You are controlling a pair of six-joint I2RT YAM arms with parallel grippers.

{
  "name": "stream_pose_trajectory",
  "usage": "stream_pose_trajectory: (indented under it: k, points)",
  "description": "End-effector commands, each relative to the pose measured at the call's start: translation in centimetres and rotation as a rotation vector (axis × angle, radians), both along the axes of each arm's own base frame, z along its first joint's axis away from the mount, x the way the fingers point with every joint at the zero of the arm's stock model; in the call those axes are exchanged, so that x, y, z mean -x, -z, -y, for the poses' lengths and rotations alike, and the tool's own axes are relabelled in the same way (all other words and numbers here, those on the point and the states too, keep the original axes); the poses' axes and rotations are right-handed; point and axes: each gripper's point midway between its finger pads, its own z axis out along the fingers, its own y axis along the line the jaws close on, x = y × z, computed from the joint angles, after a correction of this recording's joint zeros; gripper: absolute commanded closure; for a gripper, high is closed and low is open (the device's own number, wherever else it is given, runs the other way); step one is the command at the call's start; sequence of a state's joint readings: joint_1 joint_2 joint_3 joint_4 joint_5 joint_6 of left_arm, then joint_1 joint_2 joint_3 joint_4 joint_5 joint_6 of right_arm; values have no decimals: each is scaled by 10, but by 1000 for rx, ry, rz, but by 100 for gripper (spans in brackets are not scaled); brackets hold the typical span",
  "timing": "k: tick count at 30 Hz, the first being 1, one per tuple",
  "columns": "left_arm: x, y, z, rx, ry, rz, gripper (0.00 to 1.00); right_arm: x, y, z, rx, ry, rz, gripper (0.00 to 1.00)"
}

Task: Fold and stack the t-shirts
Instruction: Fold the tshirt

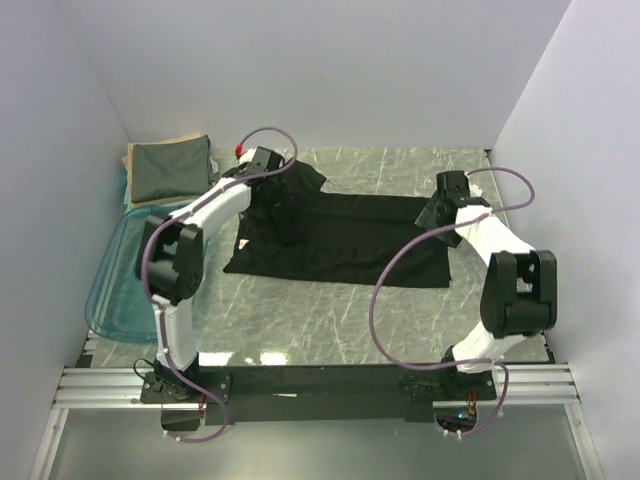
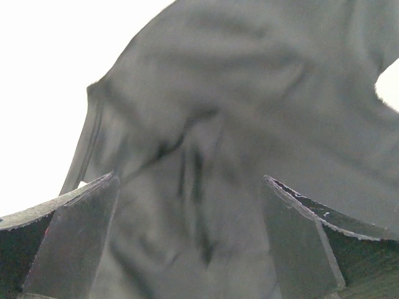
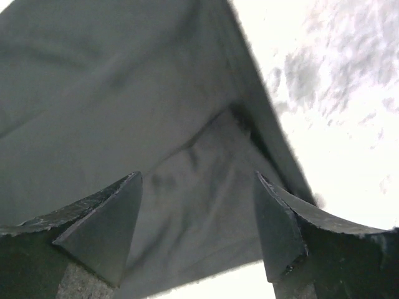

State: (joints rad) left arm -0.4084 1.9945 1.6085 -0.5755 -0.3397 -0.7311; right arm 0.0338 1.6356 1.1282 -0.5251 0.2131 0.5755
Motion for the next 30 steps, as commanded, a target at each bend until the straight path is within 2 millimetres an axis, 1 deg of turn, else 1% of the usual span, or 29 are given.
stream_pose_trajectory:
  k: [1, 2, 3, 4, 5, 6, 7, 8, 9, 11, 12, 14, 15, 17, 18, 19, 20, 21, 22, 23, 24, 25, 26, 27, 28, 29, 30]
  points:
    - [31, -32, 3, 102, 11, 38, 0, 10, -21, -16, -41, -71, 96, 23]
    - [51, -9, -3, 104, -1, -11, 1, 11, -20, -24, -76, -108, 111, 23]
    - [55, -18, -2, 138, 2, 24, 1, 15, -18, -27, -88, -123, 110, 23]
    - [63, -14, 4, 179, 26, 15, 1, 22, -7, -29, -97, -134, 88, 23]
    - [79, 6, 3, 192, 31, -24, 1, 24, -2, -32, -109, -144, 81, 23]
    - [77, 1, 8, 229, 44, 11, 1, 26, 8, -32, -114, -148, 51, 23]
    - [80, 6, 10, 244, 51, 6, 1, 27, 12, -34, -120, -155, 41, 23]
    - [87, 17, 9, 247, 44, -15, 0, 23, 15, -36, -127, -169, 46, 23]
    - [85, 24, 8, 241, 39, -20, 1, 23, 24, -38, -134, -172, 28, 23]
    - [82, 31, 4, 215, 16, -36, 1, 20, 32, -38, -142, -163, 15, 23]
    - [83, 40, 2, 198, 5, -57, 1, 21, 42, -39, -148, -161, -10, 23]
    - [82, 46, -2, 184, -7, -68, 1, 24, 51, -41, -157, -165, -35, 23]
    - [85, 52, -3, 182, -9, -83, 0, 30, 58, -41, -160, -160, -56, 23]
    - [93, 61, -4, 189, -11, -112, 1, 39, 64, -40, -169, -137, -79, 23]
    - [96, 63, -6, 191, -16, -115, 1, 42, 63, -41, -169, -135, -73, 23]
    - [99, 66, -8, 190, -19, -120, 1, 49, 67, -44, -192, -147, -75, 23]
    - [108, 74, -12, 182, -32, -140, 1, 52, 67, -45, -196, -150, -74, 23]
    - [114, 76, -15, 178, -42, -150, 0, 55, 64, -45, -196, -145, -66, 23]
    - [125, 84, -19, 173, -53, -179, 1, 64, 69, -44, -198, -137, -83, 23]
    - [134, 88, -22, 167, -61, -200, 1, 67, 69, -44, -201, -131, -84, 23]
    - [140, 85, -25, 173, -68, -201, 1, 70, 65, -44, -201, -128, -70, 23]
    - [147, 86, -31, 158, -87, -206, 1, 80, 69, -44, -206, -117, -89, 23]
    - [162, 86, -37, 156, -109, -219, 1, 84, 66, -42, -198, -106, -80, 23]
    - [170, 87, -42, 149, -124, -225, 1, 96, 71, -40, -197, -95, -103, 23]
    - [177, 88, -47, 145, -135, -227, 0, 104, 72, -40, -199, -91, -111, 23]
    - [194, 97, -53, 142, -152, -258, 1, 113, 73, -40, -202, -83, -128, 23]
    - [200, 91, -52, 160, -150, -248, 1, 124, 73, -40, -204, -78, -132, 23]
